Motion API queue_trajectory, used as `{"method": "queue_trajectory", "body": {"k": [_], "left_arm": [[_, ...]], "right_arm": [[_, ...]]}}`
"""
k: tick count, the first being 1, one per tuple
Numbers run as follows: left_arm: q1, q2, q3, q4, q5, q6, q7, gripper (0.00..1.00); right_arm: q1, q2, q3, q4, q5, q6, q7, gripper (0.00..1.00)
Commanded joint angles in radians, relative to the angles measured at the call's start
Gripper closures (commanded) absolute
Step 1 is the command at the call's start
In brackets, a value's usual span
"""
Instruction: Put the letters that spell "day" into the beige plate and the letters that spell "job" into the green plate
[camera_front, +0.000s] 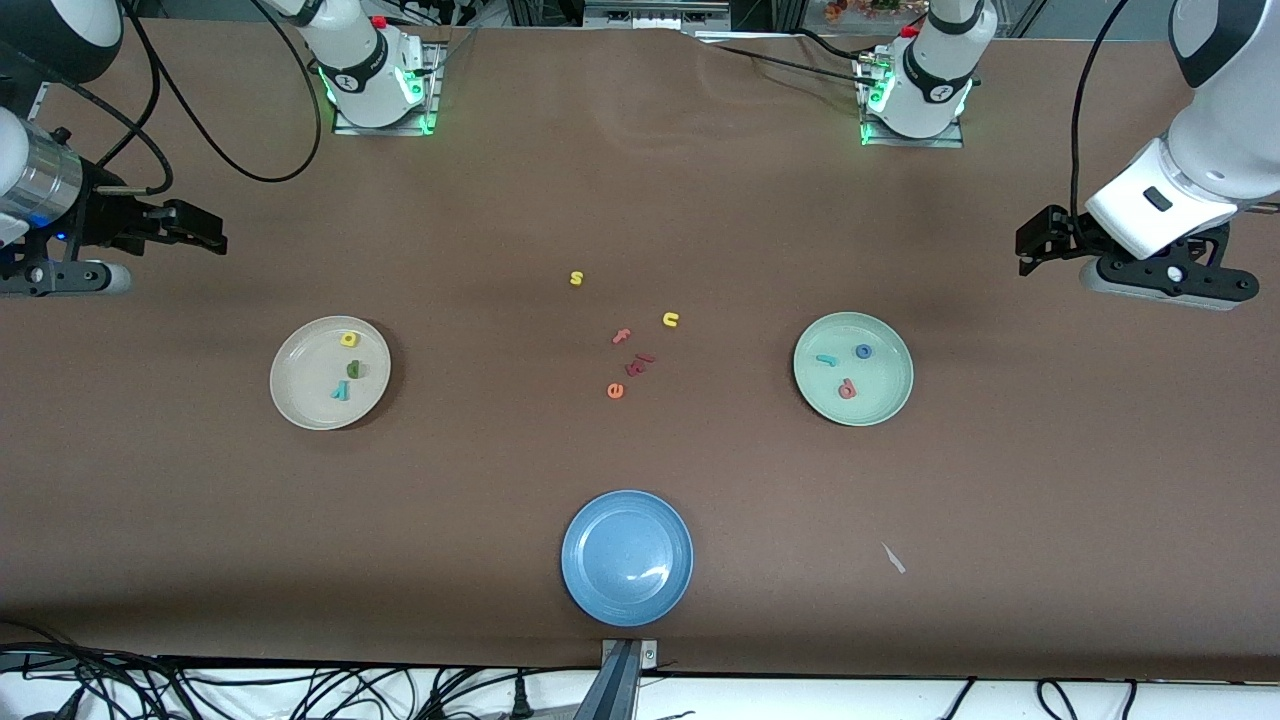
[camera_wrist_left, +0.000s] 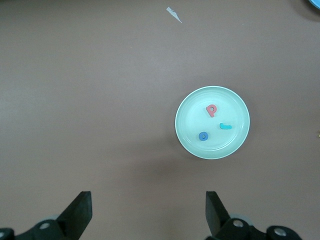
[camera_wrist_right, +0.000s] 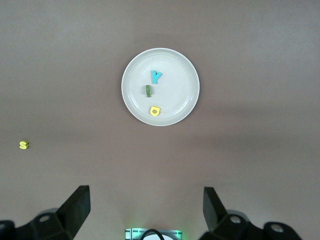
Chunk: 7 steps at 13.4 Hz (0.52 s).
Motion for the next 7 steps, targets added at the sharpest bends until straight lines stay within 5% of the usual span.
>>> {"method": "queue_trajectory", "body": {"k": [1, 7], "left_arm": [[-0.005, 0.017, 0.006, 0.037, -0.028, -0.027, 0.017, 0.0], [-0.008, 0.017, 0.004, 0.037, -0.028, -0.027, 0.015, 0.0]], "right_arm": [[-0.014, 0.001, 0.02, 0.015, -0.018, 0.038, -0.018, 0.0], [-0.011, 0.004, 0.022, 0.017, -0.016, 0.033, -0.013, 0.0]]}}
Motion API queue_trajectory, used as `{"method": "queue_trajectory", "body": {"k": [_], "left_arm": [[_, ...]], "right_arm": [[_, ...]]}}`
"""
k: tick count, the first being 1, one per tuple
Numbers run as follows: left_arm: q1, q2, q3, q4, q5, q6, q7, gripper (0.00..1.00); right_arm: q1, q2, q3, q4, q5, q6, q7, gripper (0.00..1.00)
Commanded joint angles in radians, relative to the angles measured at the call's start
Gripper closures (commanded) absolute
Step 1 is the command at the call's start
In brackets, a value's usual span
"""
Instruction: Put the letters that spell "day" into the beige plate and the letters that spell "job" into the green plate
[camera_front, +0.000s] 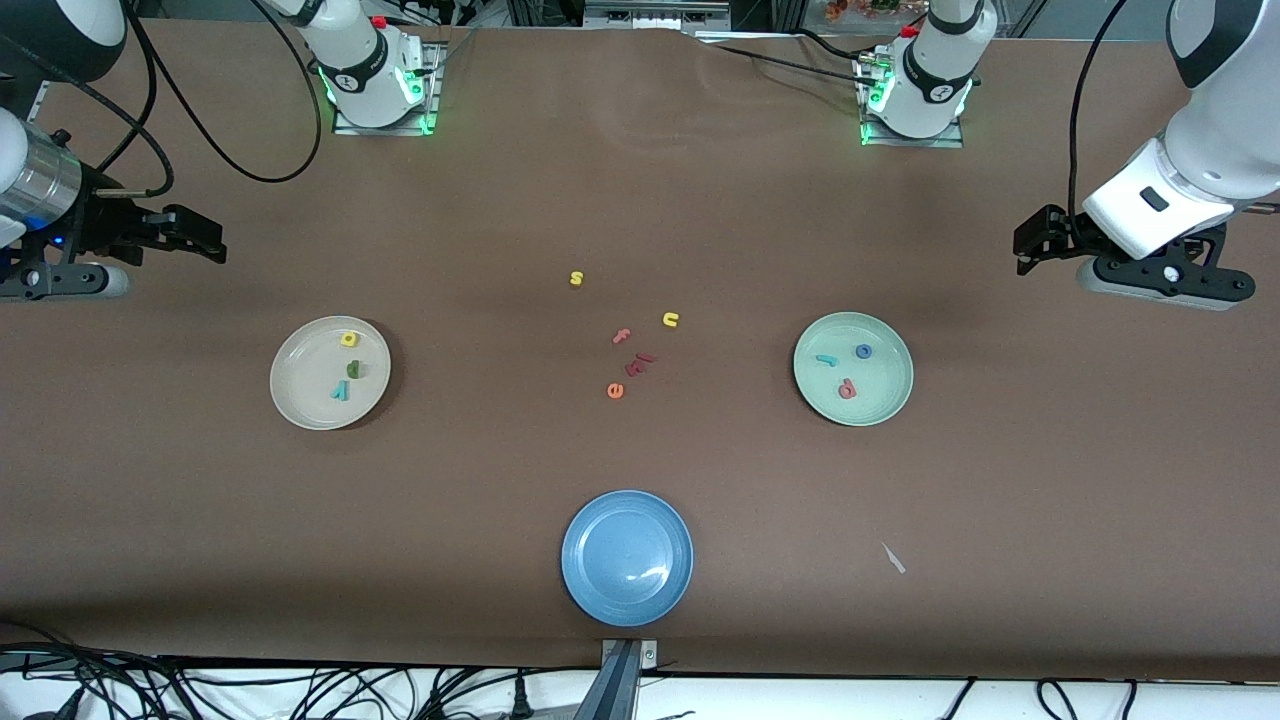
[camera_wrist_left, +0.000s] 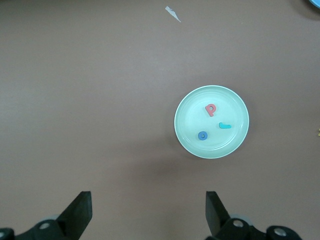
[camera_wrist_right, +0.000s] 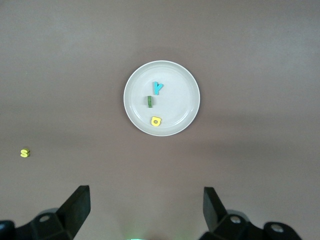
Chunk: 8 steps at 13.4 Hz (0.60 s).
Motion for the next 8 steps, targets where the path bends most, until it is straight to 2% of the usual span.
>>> {"method": "queue_trajectory", "body": {"k": [1, 8], "left_arm": [[-0.005, 0.016, 0.005, 0.036, -0.028, -0.025, 0.017, 0.0], [-0.003, 0.016, 0.005, 0.035, -0.028, -0.027, 0.018, 0.0]], "right_arm": [[-0.01, 0.003, 0.017, 0.016, -0.015, -0.005, -0.009, 0.0], [-0.01, 0.004, 0.013, 0.017, -0.006, -0.006, -0.012, 0.0]]}}
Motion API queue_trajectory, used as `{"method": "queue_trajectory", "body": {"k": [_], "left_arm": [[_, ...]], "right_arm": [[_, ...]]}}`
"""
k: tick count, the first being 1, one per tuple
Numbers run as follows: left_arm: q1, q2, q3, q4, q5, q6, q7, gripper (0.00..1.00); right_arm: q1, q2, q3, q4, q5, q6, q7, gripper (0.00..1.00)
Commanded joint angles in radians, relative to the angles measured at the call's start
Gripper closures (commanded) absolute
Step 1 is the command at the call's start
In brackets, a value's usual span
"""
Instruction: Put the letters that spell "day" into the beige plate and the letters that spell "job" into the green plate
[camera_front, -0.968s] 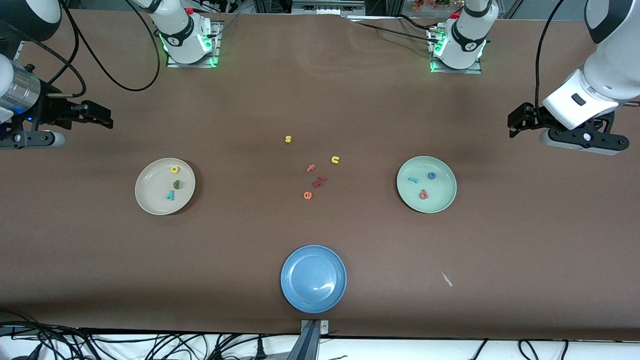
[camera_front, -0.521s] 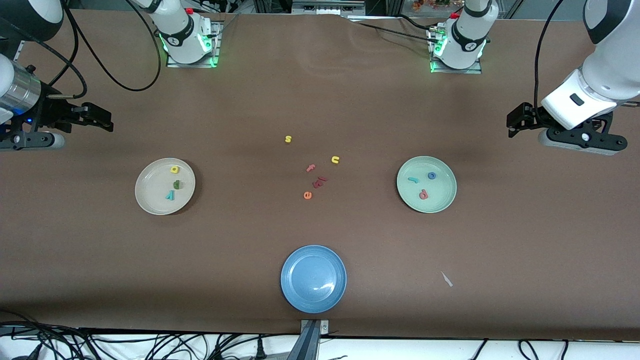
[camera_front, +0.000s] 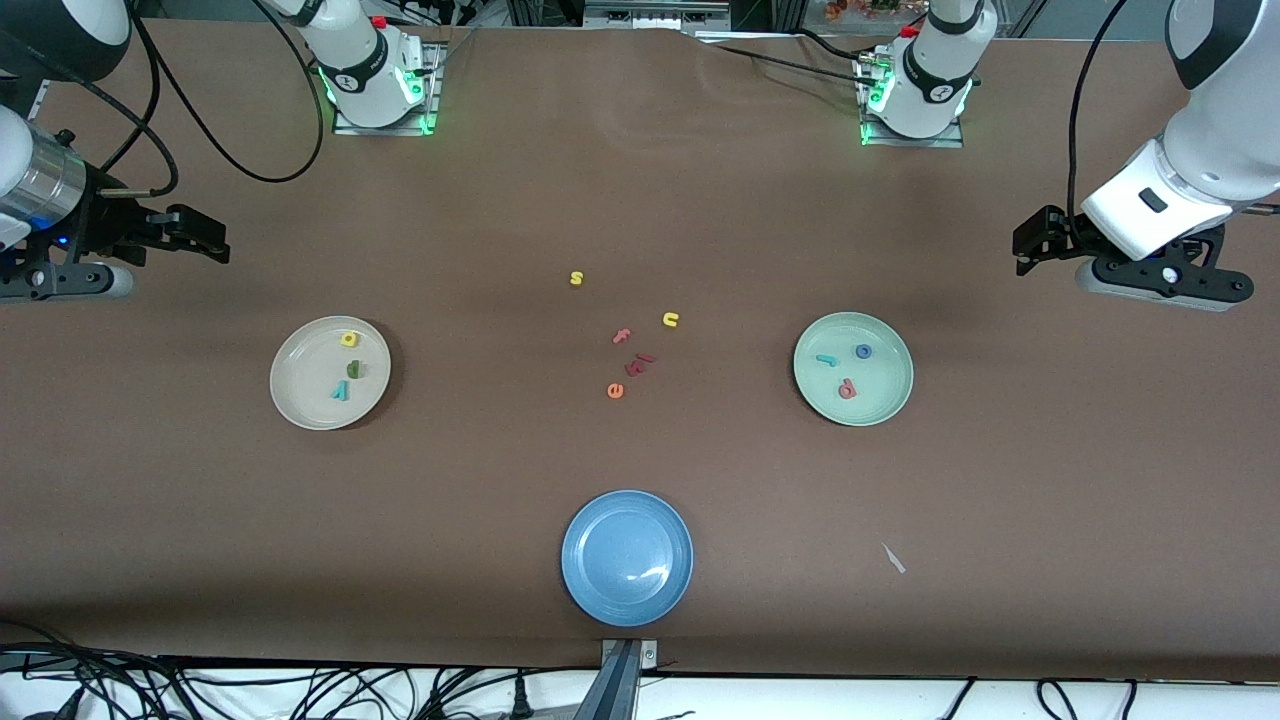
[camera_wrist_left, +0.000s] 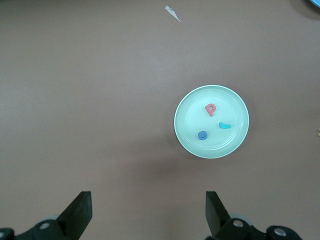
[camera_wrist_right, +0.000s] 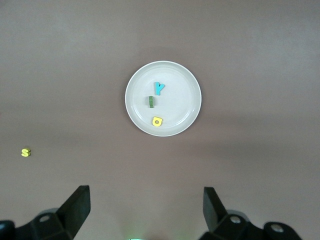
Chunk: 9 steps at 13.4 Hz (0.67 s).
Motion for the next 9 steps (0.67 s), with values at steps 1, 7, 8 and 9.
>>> {"method": "queue_trajectory", "body": {"k": [1, 7, 8, 9], "left_arm": [[-0.005, 0.014, 0.005, 0.036, -0.028, -0.026, 0.017, 0.0], [-0.006, 0.014, 0.004, 0.036, -0.028, -0.028, 0.017, 0.0], [-0.005, 0.014, -0.005, 0.036, -0.028, -0.028, 0.017, 0.0], [-0.005, 0.014, -0.01, 0.034, -0.028, -0.028, 0.017, 0.0]], "right_arm": [[-0.01, 0.004, 0.006, 0.016, -0.006, -0.008, -0.012, 0.0], [-0.012, 0.006, 0.005, 0.014, -0.004, -0.008, -0.015, 0.0], [-0.012, 0.006, 0.003, 0.014, -0.004, -0.008, -0.015, 0.0], [-0.012, 0.006, 0.003, 0.016, -0.004, -0.008, -0.015, 0.0]]}}
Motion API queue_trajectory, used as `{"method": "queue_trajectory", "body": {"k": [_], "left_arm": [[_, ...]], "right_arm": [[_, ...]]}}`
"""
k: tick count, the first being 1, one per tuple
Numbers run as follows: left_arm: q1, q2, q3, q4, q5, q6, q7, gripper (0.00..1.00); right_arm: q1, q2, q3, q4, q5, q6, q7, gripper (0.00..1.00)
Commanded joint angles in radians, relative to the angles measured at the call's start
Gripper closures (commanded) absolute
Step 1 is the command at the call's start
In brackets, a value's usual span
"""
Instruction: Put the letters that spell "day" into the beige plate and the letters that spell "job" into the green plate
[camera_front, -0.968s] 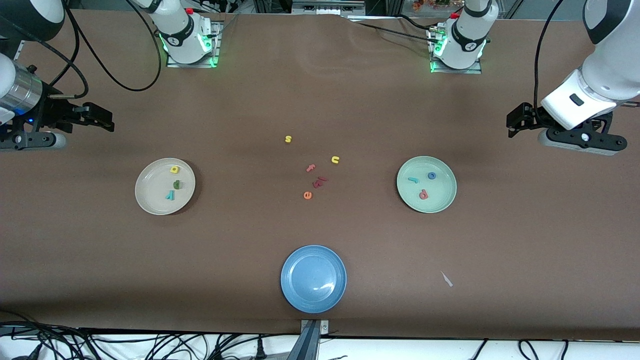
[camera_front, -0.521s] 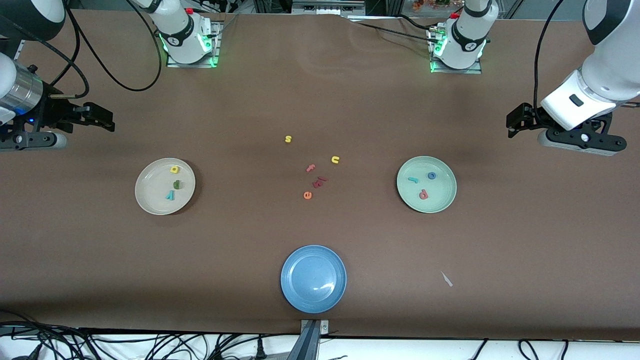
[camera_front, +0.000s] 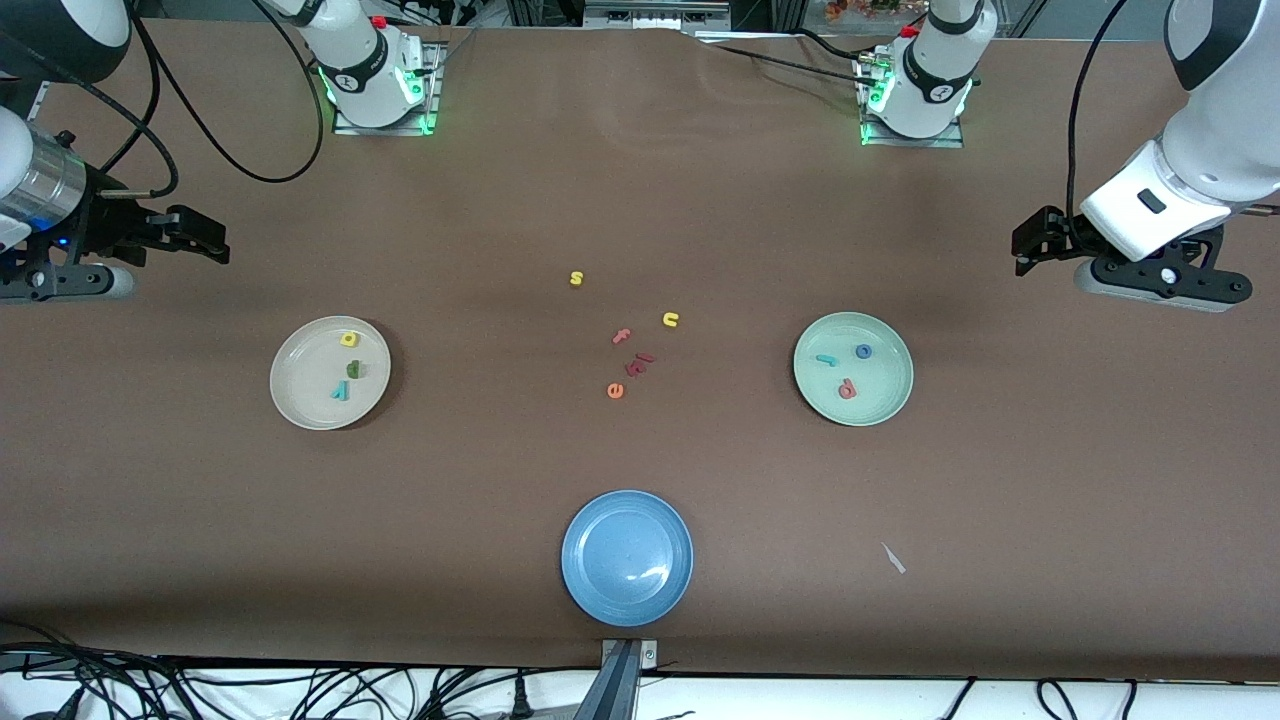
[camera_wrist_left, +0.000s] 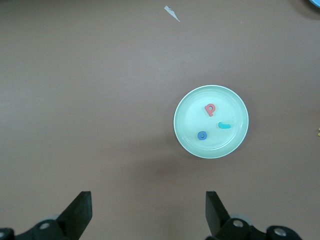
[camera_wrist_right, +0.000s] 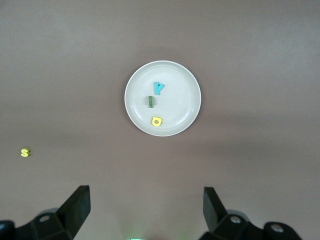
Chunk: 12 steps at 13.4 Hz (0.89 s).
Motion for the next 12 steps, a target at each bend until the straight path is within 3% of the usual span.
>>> {"method": "queue_trajectory", "body": {"k": [1, 12], "left_arm": [[-0.004, 0.012, -0.005, 0.031, -0.028, -0.027, 0.015, 0.0], [0.001, 0.013, -0.003, 0.031, -0.064, -0.029, 0.015, 0.0]], "right_arm": [[-0.011, 0.004, 0.005, 0.014, -0.004, -0.008, -0.015, 0.0], [-0.013, 0.005, 0.004, 0.014, -0.004, -0.008, -0.017, 0.0]]}}
